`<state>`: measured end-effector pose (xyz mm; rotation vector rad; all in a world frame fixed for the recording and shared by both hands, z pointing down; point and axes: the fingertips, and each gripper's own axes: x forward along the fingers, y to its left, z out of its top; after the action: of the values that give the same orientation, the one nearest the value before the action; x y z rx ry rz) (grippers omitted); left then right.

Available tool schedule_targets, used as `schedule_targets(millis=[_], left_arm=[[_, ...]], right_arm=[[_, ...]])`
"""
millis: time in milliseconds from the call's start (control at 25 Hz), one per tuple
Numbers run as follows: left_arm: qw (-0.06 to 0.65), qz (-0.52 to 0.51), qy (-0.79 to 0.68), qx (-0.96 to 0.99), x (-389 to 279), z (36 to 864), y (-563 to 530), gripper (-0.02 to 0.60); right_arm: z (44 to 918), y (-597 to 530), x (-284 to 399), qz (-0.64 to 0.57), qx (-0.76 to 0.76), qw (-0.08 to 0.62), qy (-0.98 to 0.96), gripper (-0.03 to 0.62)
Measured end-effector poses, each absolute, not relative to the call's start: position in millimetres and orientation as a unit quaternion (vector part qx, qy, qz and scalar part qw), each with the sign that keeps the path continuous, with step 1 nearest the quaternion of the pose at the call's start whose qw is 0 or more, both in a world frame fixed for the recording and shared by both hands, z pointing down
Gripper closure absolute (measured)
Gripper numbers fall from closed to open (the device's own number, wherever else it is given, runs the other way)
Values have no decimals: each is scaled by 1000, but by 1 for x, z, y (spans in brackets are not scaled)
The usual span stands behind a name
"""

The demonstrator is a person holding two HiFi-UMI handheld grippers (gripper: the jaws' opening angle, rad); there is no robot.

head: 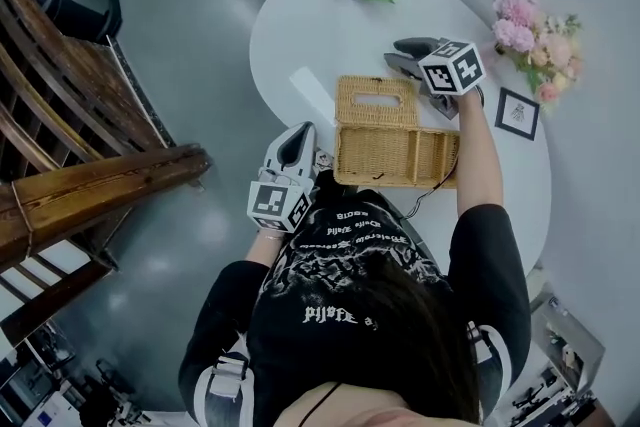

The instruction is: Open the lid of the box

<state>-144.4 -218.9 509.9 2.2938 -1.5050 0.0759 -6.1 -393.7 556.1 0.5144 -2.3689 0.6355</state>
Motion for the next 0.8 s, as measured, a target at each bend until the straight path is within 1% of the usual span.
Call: schedule_targets(millis=[80, 160, 360, 560, 800], left_arm=[[196, 23, -532, 824, -142, 507, -219, 558], [193, 19, -528, 827, -140, 503, -220, 558], [185, 12, -518, 835, -133, 497, -224, 558], [175, 20, -507, 844, -126, 491, -224, 558], [166, 24, -506, 846, -118, 485, -225, 558]], right_arm=[[537, -396, -3, 248, 224, 264, -905, 411], [523, -397, 1, 242, 252, 235, -907, 411], [498, -389, 14, 200, 318, 204, -904, 411], [473, -372, 23, 202, 372, 151, -894, 411], [447, -345, 42, 175, 422, 115, -882, 411]])
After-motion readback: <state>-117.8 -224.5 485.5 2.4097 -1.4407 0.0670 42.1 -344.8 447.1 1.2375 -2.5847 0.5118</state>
